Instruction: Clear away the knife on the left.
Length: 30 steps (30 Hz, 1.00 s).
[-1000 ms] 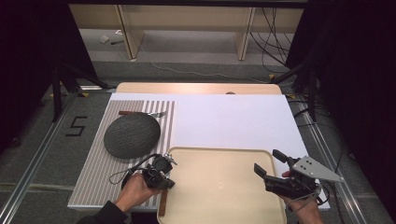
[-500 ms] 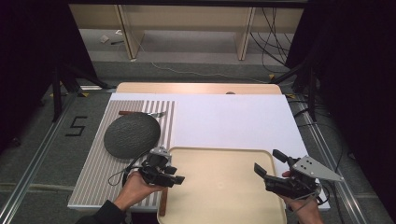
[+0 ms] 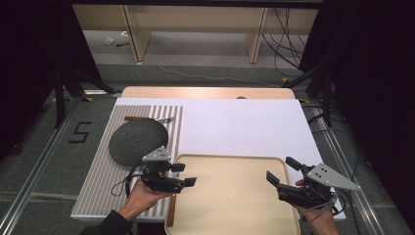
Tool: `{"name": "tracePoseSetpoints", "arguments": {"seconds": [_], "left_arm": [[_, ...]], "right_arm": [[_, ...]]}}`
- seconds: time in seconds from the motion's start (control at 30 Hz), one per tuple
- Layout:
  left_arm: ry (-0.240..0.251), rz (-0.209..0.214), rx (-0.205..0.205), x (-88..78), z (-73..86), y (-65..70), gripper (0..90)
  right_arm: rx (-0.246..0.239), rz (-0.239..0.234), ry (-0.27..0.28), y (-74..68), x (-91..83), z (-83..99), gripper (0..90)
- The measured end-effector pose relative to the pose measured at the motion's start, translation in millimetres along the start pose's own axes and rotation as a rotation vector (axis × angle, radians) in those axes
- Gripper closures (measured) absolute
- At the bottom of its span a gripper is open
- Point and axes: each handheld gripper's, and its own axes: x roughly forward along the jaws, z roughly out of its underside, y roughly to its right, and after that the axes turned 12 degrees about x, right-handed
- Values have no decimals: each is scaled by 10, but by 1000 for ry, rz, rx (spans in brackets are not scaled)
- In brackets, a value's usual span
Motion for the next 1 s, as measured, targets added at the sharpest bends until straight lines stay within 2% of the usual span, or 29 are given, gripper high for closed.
{"name": "tracePoseSetpoints", "arguments": {"seconds": [0.17, 0.27, 0.47, 0.5, 0.73, 0.8, 0.87, 1.0], "left_arm": [[83, 2, 19, -67, -17, 7, 259], [117, -5, 39, -95, -22, 17, 243], [180, -27, 69, -153, -28, 39, 227], [202, -42, 83, -176, -29, 47, 215], [254, -79, 118, -241, -22, 61, 202], [273, -91, 139, -267, -14, 82, 202], [300, -127, 180, -311, 3, 125, 202], [304, -137, 186, -332, 41, 166, 203]], "right_arm": [[2, -2, 4, 2, -1, 1, 199], [2, -2, 3, 2, -2, 0, 199], [2, -3, 5, -3, -4, 1, 199], [1, -3, 3, -6, -3, 1, 199], [5, -5, 1, -3, 4, 3, 199], [5, -4, 4, -2, 1, 3, 199], [4, -5, 3, -4, -3, 4, 199], [2, -4, 3, -8, -3, 4, 199]]}}
